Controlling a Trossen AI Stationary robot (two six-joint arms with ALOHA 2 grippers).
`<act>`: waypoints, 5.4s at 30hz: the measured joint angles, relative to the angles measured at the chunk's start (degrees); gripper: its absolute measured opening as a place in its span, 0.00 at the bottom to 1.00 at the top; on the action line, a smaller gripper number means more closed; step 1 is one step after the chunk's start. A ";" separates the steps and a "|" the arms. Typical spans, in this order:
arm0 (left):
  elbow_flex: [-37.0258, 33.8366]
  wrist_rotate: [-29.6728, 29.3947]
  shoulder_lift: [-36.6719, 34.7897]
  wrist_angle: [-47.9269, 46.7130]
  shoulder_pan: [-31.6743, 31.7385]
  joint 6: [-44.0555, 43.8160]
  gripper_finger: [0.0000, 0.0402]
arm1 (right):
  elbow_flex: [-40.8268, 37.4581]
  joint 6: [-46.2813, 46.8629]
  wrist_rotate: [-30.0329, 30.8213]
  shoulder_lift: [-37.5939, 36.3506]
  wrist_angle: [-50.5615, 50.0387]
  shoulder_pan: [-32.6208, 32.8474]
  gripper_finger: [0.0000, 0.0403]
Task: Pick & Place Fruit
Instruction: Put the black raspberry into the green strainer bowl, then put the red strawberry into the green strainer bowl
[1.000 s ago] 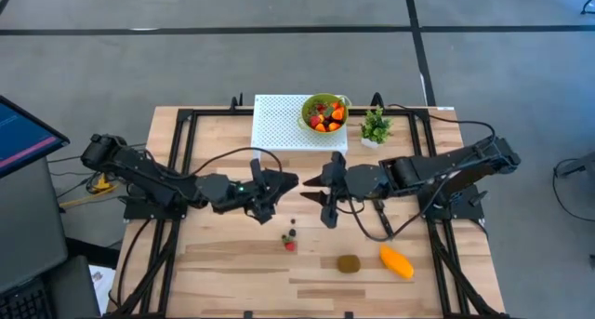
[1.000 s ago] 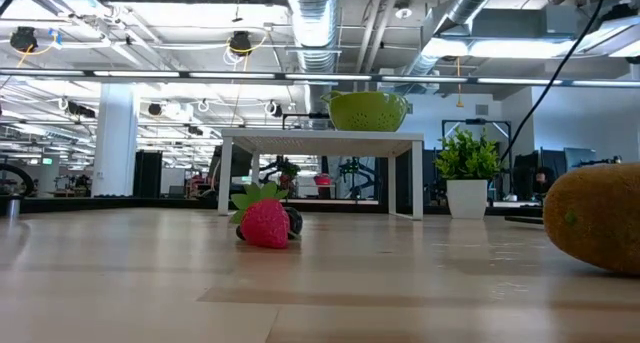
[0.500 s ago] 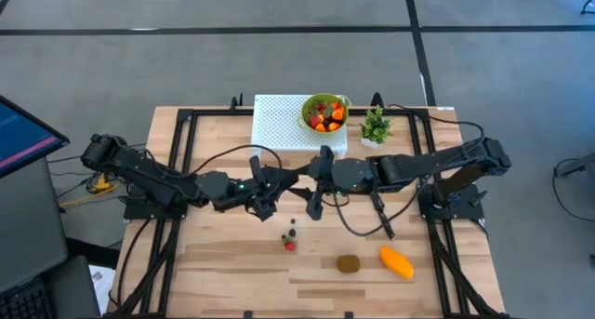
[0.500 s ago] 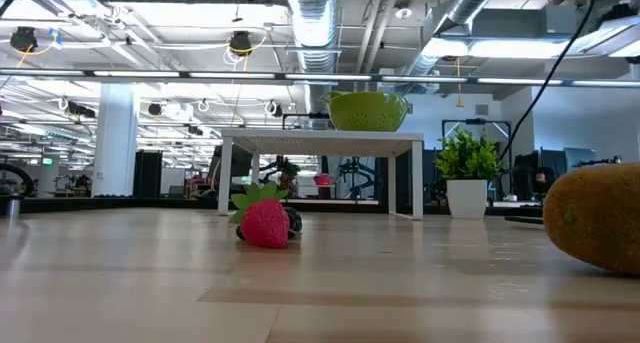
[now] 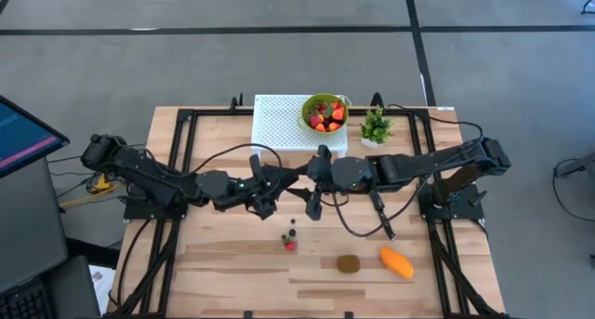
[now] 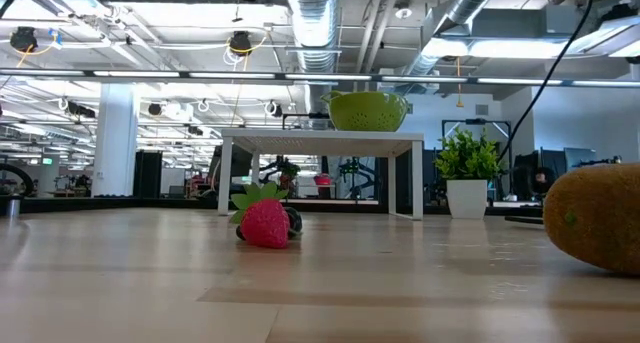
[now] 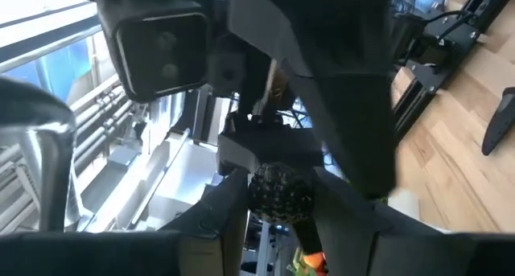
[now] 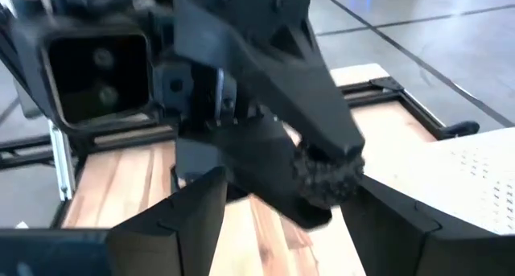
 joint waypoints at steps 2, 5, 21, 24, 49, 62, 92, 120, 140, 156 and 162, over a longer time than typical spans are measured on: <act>0.00 -0.05 0.00 -0.07 0.00 0.00 0.30 | -0.14 -0.32 -0.03 -0.12 -0.47 0.00 0.57; 0.00 -0.05 0.00 -0.04 0.00 0.00 0.30 | -0.11 -0.31 -0.01 -0.44 -0.12 0.00 0.57; 0.00 -0.22 -0.02 -0.11 -0.02 -0.04 0.31 | -0.08 -1.34 -0.01 -0.38 2.59 -0.46 0.51; 0.00 -0.16 -0.02 -0.11 -0.02 -0.09 0.30 | -0.08 -1.34 0.05 -0.38 2.59 -0.50 0.43; 0.00 0.95 -0.04 -0.07 0.93 -9.26 0.52 | -0.08 -0.73 -0.04 -0.35 1.95 -0.87 0.24; -0.04 -4.09 -0.04 0.20 1.42 -15.68 0.65 | -0.01 -0.71 0.07 -2.06 -5.40 -7.09 0.25; -0.04 -7.03 -0.04 -0.09 1.42 -34.80 0.60 | -0.10 -0.29 -4.95 -2.06 -18.25 -35.77 0.27; -0.04 -6.97 -0.04 -0.07 1.40 -34.27 0.59 | -0.10 -0.27 -4.93 -2.06 -18.28 -35.58 0.43; 0.00 7.35 -0.04 -19.58 1.22 -55.05 0.59 | -0.06 4.92 -6.87 -2.58 -23.83 -19.53 0.47; 0.00 34.10 1.17 -38.73 -0.82 -61.20 0.59 | -0.06 15.99 8.73 -2.58 -30.33 2.50 0.31; 0.02 34.72 9.68 -39.05 -4.63 -61.79 0.59 | -0.06 16.25 11.14 -2.58 -30.20 3.35 0.31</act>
